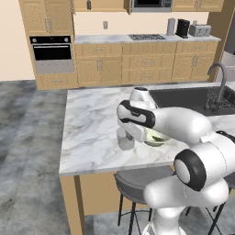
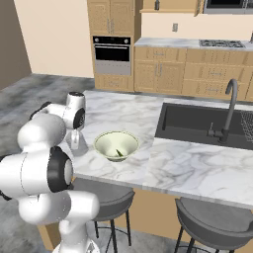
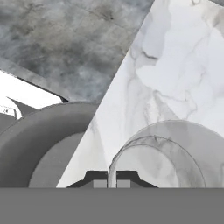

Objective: There is a bowl on the dining counter. Grab a lemon wedge from the fridge and place it in the bowl. Then get the liquor bottle and glass cup from the cabinet and place them next to the bowl.

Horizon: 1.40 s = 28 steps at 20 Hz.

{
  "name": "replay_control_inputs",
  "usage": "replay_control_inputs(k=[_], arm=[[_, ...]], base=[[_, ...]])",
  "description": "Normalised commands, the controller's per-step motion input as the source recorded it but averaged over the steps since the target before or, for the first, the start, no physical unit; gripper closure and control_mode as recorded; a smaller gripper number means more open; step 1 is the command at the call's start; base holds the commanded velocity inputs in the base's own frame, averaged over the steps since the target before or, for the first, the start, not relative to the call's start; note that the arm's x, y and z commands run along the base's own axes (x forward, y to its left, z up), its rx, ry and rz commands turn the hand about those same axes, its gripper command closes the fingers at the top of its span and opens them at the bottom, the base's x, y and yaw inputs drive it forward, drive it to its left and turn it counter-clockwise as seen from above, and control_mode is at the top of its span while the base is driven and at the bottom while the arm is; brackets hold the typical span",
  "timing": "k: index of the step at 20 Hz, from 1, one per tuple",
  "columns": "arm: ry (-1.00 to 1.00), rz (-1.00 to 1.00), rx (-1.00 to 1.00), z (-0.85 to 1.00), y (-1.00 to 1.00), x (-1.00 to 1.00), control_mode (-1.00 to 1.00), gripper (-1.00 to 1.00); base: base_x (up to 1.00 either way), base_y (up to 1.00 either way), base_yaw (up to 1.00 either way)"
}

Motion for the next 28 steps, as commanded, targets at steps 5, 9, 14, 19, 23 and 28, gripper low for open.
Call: replay_control_inputs(k=[5,9,14,19,23,28], arm=[[-0.05,0.02,0.00,-0.28,-0.01,0.37,-1.00,1.00],[-0.07,0.00,0.00,-0.32,0.00,0.25,-1.00,1.00],[-0.04,0.00,0.00,-0.29,0.00,0.20,-1.00,1.00],[-0.02,0.00,0.00,-0.26,-0.02,0.23,-1.00,1.00],[-0.03,0.00,0.00,-0.17,-0.04,0.29,-1.00,1.00],[-0.05,0.00,0.01,-0.03,-0.13,0.09,-1.00,-1.00]], base=[[0.00,0.00,0.00],[0.00,0.00,0.00],[0.00,0.00,0.00],[0.00,0.00,0.00],[0.00,0.00,0.00],[0.00,0.00,0.00]])
